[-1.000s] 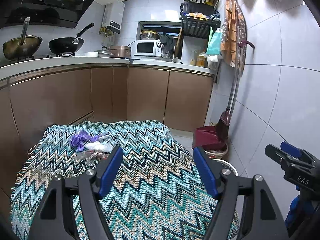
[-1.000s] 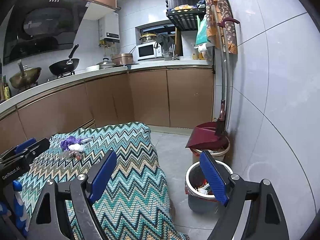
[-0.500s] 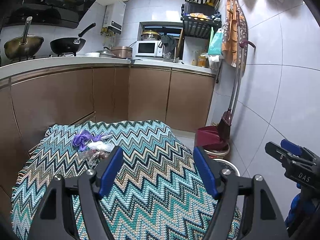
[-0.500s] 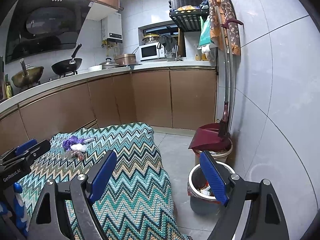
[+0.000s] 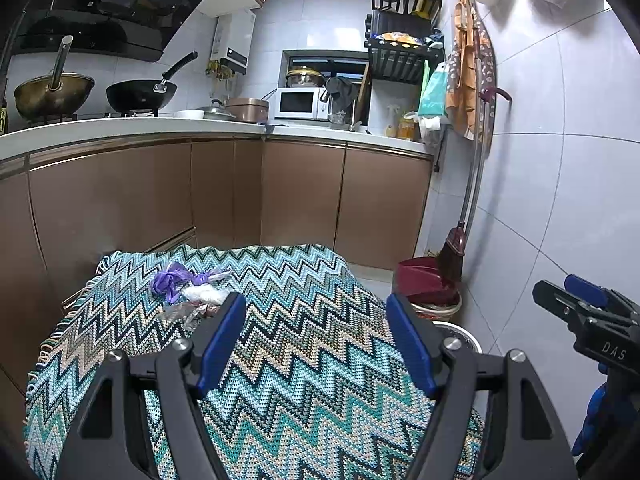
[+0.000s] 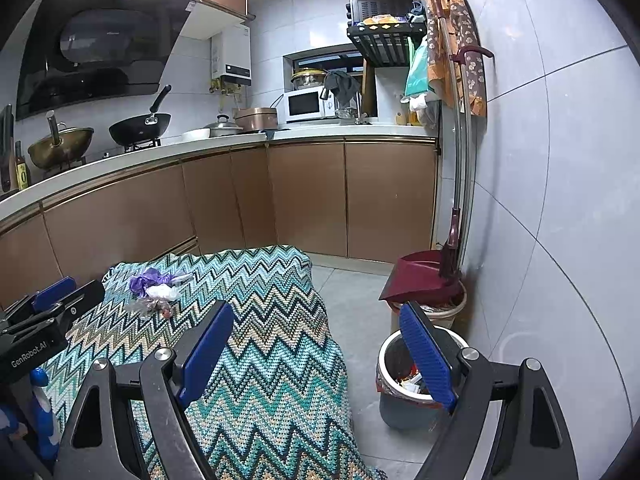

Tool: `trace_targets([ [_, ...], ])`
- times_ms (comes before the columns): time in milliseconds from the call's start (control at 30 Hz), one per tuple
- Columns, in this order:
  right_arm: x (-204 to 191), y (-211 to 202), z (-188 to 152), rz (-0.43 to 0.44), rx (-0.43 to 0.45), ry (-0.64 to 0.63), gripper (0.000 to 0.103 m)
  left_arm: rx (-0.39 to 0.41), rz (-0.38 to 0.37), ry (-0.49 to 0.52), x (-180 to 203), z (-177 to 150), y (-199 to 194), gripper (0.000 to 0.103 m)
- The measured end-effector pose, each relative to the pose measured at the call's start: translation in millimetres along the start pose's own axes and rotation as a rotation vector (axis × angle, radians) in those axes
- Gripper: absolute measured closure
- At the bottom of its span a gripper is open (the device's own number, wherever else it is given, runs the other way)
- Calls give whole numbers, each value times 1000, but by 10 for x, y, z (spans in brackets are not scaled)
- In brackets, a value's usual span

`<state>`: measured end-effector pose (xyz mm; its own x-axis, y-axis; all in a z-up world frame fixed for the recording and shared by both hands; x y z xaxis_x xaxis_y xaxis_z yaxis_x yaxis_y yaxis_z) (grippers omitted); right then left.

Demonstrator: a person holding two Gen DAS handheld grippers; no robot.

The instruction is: Collect trash

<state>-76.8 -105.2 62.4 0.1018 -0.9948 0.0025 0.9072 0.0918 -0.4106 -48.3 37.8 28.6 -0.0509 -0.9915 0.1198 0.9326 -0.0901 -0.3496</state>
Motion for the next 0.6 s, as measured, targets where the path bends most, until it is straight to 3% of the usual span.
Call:
trace_targets([
  [600,-81,-244,57,21,44,-23,19,3,38,34,-20,-33,-225,32],
])
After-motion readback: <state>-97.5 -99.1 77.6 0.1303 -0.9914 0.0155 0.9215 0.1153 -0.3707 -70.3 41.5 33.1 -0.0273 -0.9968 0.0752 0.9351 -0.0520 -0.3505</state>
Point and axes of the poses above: each gripper's, at about its wrist camera, not at the fingertips, and y roughly the way its jaws point, x to its right, z to its top, the point moved 1 cm from there along y, roughly the way its jaws point, and after that the axes turned 3 degrees about -z, right-handed, at the moved point
